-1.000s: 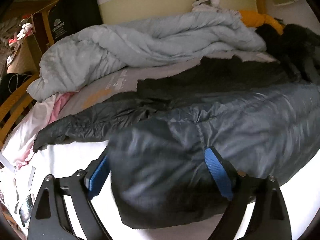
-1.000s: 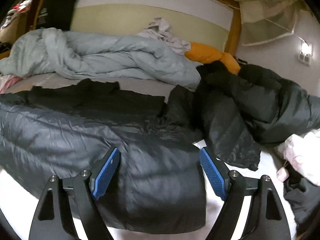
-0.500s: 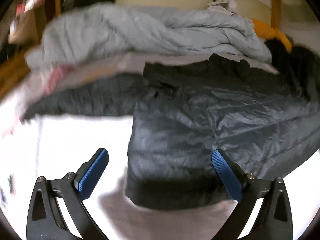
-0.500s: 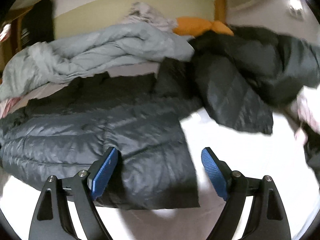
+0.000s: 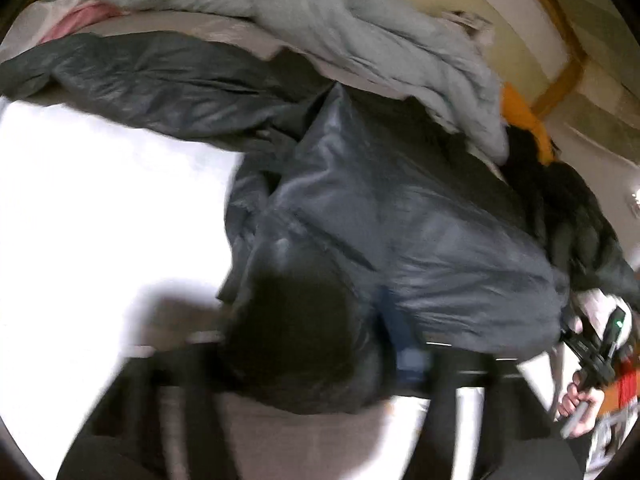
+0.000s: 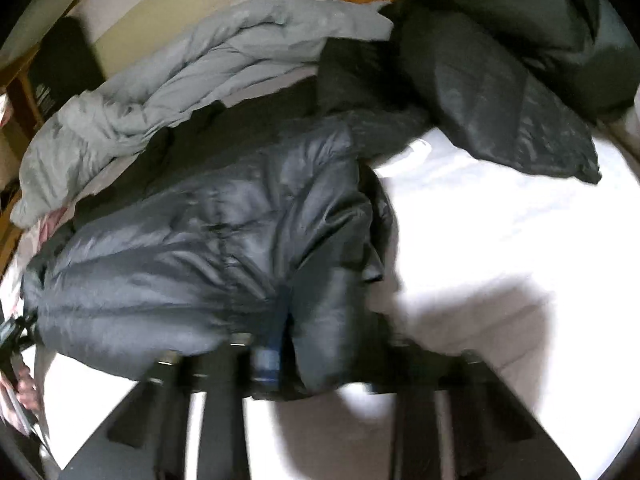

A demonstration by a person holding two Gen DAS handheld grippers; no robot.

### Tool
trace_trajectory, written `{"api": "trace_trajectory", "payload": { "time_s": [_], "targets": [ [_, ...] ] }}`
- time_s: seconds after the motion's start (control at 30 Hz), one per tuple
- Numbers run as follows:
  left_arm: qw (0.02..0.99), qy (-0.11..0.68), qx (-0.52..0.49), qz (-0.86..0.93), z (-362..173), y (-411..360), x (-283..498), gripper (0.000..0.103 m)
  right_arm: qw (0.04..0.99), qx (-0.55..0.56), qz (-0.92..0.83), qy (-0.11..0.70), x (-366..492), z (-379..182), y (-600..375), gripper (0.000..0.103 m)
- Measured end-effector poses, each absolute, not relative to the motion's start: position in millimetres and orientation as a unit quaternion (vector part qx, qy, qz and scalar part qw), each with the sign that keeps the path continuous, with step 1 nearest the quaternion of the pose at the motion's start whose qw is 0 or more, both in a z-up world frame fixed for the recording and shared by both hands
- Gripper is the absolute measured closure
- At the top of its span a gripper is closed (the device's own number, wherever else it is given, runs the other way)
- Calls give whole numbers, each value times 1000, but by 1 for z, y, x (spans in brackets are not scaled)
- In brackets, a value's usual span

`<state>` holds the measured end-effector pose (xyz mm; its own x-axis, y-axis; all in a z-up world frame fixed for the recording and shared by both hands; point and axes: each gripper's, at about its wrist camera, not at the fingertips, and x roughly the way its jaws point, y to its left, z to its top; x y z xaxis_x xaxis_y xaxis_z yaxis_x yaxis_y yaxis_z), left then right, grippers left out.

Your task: Fold large clothes

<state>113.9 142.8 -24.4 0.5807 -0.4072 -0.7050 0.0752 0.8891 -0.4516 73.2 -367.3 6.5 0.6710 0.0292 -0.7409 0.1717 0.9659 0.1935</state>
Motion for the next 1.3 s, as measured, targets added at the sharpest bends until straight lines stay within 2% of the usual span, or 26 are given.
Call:
{"api": "trace_trajectory", "payload": {
  "time_s": [0.03, 0.07, 0.2, 0.33, 0.4, 0.5, 0.57, 0.67, 0.7, 0.73, 0.77, 0.8, 0.83, 0.93, 1.0, 1.1, 1.2, 1.3],
  "targets": [
    [870, 433, -185, -143, -19, 139, 108, 78, 910, 112, -44, 397, 69, 9, -363, 87],
    [874, 430, -176, -144, -13, 136, 101, 81, 916, 97, -52, 387, 61, 13, -358, 88],
    [884, 419, -132, -160, 11, 126, 72, 81, 921, 69, -86, 372, 37, 26, -354, 90],
    [906, 391, -85, -136, 22, 118, 60, 68, 913, 37, -130, 384, 15, 27, -347, 89],
    [916, 380, -46, -119, 20, 110, 62, 65, 914, 26, -137, 382, 12, 28, -344, 87],
    [927, 362, -18, -92, 17, 106, 68, 56, 924, 55, -134, 353, 6, 38, -352, 85],
    [936, 344, -5, -76, 19, 109, 67, 51, 933, 78, -134, 324, -3, 47, -358, 81],
    [958, 278, -5, -73, 37, 110, 55, 50, 950, 100, -139, 260, -16, 66, -362, 69],
    [965, 250, -7, -80, 45, 110, 46, 50, 955, 101, -135, 245, -19, 72, -361, 62],
    [970, 226, -5, -85, 54, 108, 39, 45, 959, 101, -129, 232, -23, 77, -359, 52],
    [976, 196, 2, -92, 62, 103, 30, 37, 965, 100, -113, 214, -26, 83, -355, 48],
    [979, 176, 9, -100, 68, 98, 24, 34, 969, 101, -99, 204, -26, 88, -351, 39],
    [979, 168, 16, -112, 71, 92, 21, 32, 971, 102, -82, 198, -25, 91, -346, 32],
    [966, 207, 19, -156, 67, 67, 29, 32, 971, 101, 4, 215, -12, 101, -319, 20],
    [954, 240, 14, -181, 55, 44, 40, 32, 970, 80, 48, 225, 3, 102, -288, 14],
    [938, 281, 37, -197, 35, 10, 54, 32, 958, 28, 77, 275, 31, 83, -248, 14],
    [931, 308, 47, -191, 18, 1, 62, 32, 920, -44, 55, 386, 59, 36, -224, 14],
    [927, 322, 31, -188, 10, 5, 67, 32, 913, -26, 56, 403, 51, 21, -233, 14]
  ]
}}
